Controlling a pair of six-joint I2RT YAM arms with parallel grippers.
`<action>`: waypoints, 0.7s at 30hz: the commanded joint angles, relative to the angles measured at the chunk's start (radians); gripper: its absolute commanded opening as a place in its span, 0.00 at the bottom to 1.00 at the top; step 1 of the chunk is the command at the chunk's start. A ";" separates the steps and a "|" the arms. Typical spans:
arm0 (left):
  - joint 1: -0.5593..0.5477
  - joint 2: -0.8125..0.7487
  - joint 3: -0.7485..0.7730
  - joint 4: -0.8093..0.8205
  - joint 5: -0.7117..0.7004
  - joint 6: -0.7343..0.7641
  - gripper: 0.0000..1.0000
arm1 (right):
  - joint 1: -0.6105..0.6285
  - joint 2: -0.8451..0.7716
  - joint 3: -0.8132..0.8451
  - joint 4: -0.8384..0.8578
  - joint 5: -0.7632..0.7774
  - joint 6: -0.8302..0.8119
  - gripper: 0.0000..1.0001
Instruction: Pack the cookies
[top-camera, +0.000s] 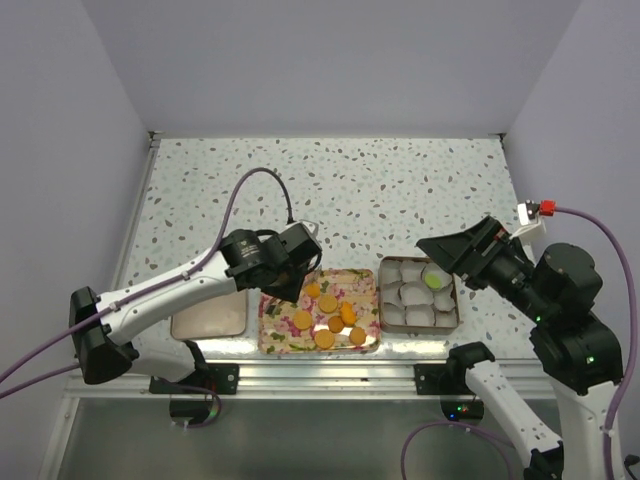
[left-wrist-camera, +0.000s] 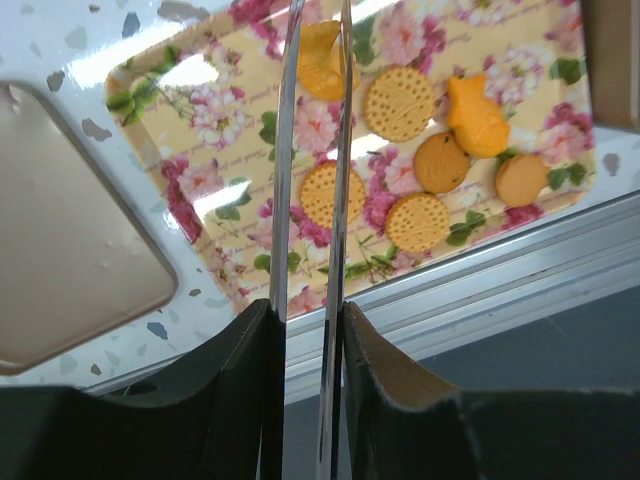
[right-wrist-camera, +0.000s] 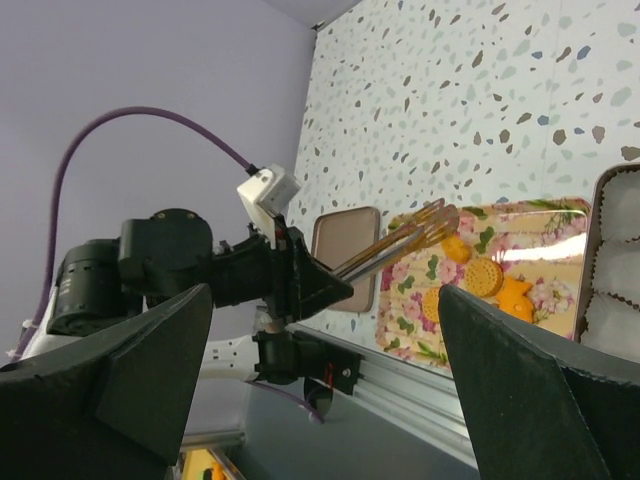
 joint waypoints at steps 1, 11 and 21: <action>0.003 0.006 0.134 -0.036 -0.048 0.015 0.34 | 0.001 -0.015 0.055 -0.008 -0.001 -0.017 0.99; 0.002 0.065 0.294 -0.047 -0.033 0.053 0.33 | 0.000 -0.002 0.128 -0.036 0.039 -0.034 0.99; -0.006 0.148 0.458 -0.050 -0.002 0.124 0.33 | 0.001 -0.001 0.165 -0.054 0.070 -0.037 0.99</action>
